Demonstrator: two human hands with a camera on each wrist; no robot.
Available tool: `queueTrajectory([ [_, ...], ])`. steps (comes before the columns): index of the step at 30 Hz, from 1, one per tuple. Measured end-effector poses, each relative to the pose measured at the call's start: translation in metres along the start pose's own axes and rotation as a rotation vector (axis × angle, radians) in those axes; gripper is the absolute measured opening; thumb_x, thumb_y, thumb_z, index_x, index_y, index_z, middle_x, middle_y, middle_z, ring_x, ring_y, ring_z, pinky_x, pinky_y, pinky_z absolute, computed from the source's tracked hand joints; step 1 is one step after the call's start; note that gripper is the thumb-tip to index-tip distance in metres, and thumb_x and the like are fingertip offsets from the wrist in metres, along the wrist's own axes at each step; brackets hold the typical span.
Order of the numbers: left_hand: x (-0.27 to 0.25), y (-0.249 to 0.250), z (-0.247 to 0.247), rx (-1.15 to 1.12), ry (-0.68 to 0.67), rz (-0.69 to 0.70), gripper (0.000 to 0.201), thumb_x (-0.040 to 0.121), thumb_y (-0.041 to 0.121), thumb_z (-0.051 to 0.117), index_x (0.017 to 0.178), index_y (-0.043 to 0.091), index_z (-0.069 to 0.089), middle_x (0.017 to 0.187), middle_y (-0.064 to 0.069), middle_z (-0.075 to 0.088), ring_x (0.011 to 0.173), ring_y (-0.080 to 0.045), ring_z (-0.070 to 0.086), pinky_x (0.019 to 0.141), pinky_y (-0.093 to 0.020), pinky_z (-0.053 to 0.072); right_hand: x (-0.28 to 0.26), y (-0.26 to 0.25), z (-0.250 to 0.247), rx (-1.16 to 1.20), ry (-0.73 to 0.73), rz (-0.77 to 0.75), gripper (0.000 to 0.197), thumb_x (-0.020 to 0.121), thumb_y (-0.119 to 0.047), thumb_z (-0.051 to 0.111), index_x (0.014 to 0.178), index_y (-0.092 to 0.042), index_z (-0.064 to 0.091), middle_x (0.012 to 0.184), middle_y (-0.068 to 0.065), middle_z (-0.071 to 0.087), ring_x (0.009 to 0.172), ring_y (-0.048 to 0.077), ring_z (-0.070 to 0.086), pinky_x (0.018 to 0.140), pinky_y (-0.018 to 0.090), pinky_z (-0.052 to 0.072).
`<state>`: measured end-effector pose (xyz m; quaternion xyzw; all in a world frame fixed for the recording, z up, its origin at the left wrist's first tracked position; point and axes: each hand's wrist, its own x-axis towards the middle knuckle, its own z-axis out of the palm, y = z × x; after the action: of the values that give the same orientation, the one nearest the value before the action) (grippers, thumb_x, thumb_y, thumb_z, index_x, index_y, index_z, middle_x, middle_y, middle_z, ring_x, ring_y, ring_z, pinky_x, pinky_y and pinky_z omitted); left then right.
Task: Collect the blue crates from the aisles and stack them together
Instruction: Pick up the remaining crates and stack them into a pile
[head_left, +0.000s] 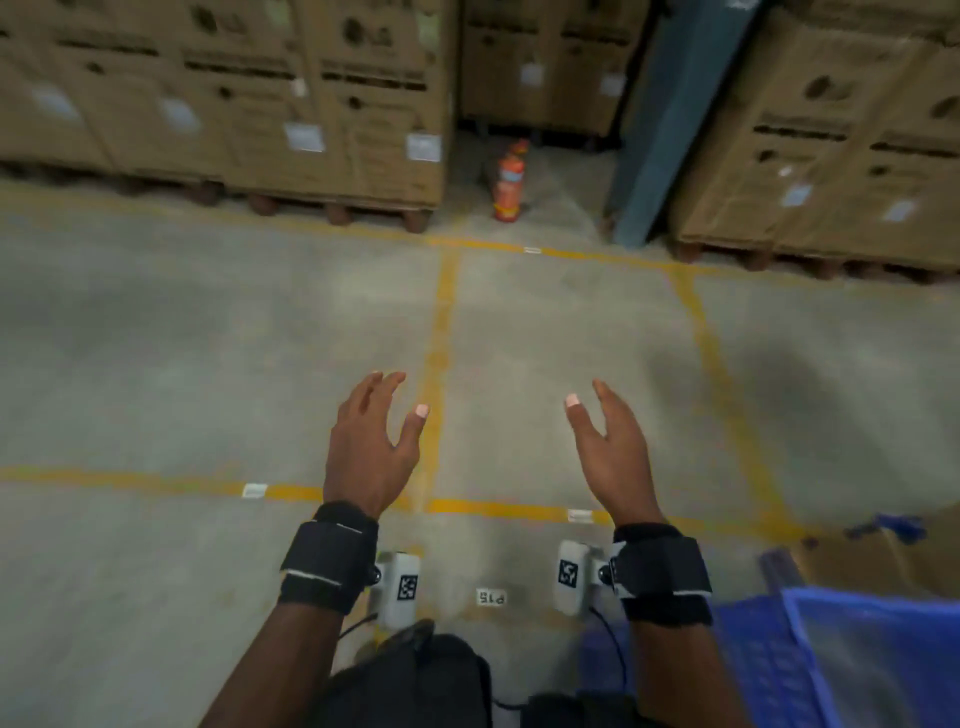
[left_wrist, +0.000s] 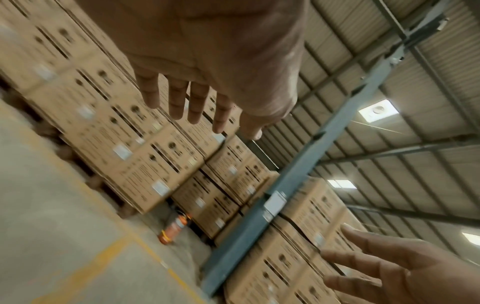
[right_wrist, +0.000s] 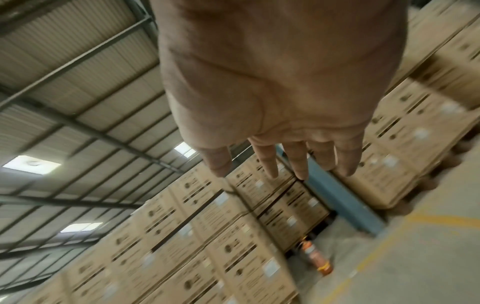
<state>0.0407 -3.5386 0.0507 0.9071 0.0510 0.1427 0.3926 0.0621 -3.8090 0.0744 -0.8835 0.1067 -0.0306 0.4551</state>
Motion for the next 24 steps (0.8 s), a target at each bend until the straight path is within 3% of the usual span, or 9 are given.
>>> queueTrajectory([
  [6, 0.019, -0.127, -0.134, 0.083, 0.24, -0.254, 0.059, 0.092, 0.058, 0.043, 0.141, 0.026, 0.053, 0.151, -0.007, 0.044, 0.138, -0.026, 0.039, 0.112, -0.045, 0.036, 0.019, -0.125, 0.175, -0.016, -0.329, -0.21, 0.063, 0.099, -0.054, 0.052, 0.154, -0.027, 0.038, 0.162, -0.003, 0.032, 0.151, 0.016, 0.022, 0.124, 0.041, 0.018],
  [15, -0.02, -0.273, -0.301, 0.106, 0.649, -0.621, 0.057, 0.091, 0.058, 0.046, 0.138, 0.027, 0.055, 0.145, -0.002, 0.049, 0.136, -0.022, 0.042, 0.112, -0.045, 0.037, -0.021, -0.293, 0.414, -0.047, -0.799, -0.527, 0.059, 0.099, -0.052, 0.053, 0.153, -0.032, 0.04, 0.162, -0.006, 0.032, 0.15, 0.012, 0.024, 0.123, 0.037, 0.02],
  [20, -0.013, -0.345, -0.378, 0.149, 0.807, -0.712, 0.052, 0.092, 0.057, 0.047, 0.136, 0.03, 0.055, 0.141, 0.002, 0.052, 0.134, -0.017, 0.045, 0.111, -0.042, 0.039, -0.043, -0.377, 0.538, 0.002, -0.977, -0.632, 0.066, 0.093, -0.059, 0.049, 0.151, -0.031, 0.042, 0.159, -0.007, 0.037, 0.148, 0.01, 0.028, 0.121, 0.032, 0.022],
  [24, 0.005, -0.4, -0.44, 0.195, 0.911, -0.791, 0.047, 0.094, 0.053, 0.05, 0.136, 0.032, 0.054, 0.14, 0.005, 0.052, 0.132, -0.015, 0.046, 0.11, -0.041, 0.04, -0.05, -0.442, 0.64, 0.005, -1.084, -0.705, 0.056, 0.098, -0.049, 0.053, 0.151, -0.032, 0.042, 0.158, -0.008, 0.038, 0.147, 0.008, 0.03, 0.12, 0.029, 0.024],
])
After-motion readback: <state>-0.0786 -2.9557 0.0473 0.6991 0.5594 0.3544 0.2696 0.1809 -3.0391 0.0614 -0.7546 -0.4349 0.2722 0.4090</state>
